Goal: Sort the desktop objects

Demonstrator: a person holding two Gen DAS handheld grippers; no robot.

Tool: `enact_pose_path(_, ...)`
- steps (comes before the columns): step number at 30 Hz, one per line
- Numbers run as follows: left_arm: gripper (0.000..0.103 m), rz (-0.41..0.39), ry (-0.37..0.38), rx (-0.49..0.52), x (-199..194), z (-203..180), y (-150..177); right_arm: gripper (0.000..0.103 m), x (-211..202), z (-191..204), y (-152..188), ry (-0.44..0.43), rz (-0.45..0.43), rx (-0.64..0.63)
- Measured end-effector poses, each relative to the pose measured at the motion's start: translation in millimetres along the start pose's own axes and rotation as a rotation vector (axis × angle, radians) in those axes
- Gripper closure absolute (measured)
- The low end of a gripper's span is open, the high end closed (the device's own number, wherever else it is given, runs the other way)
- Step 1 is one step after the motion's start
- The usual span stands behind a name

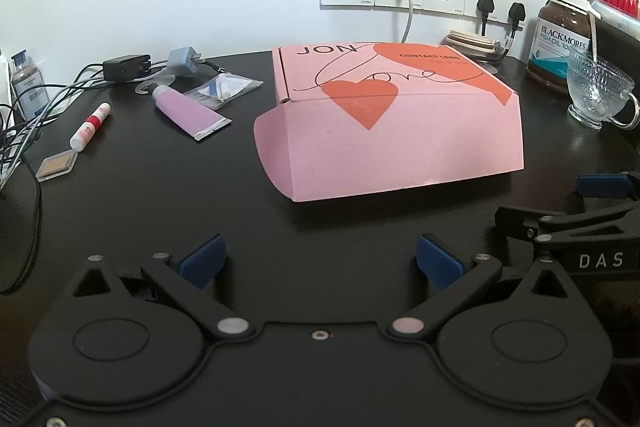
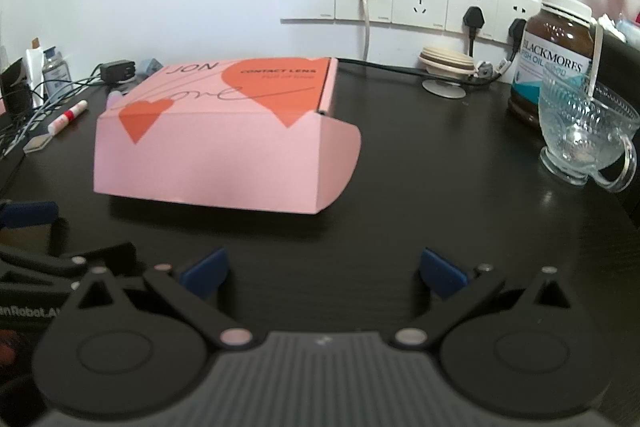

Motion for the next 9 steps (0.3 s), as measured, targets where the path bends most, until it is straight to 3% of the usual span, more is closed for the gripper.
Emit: enact_pose_path(9, 0.0, 0.0, -0.001, -0.003, 1.3, -0.6, -1.3, 0.001, -0.9, -2.7, 0.3, 0.01, -0.002, 0.009)
Point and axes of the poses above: each gripper's, at about its wrist camera, not at the fingertips, and x roughly the way its jaws point, z to its left, y to its underside, the point moved 8 cm from there along x, roughly the way its jaws point, and after that the axes turned 10 degrees about -y, right-handed, at the moved point
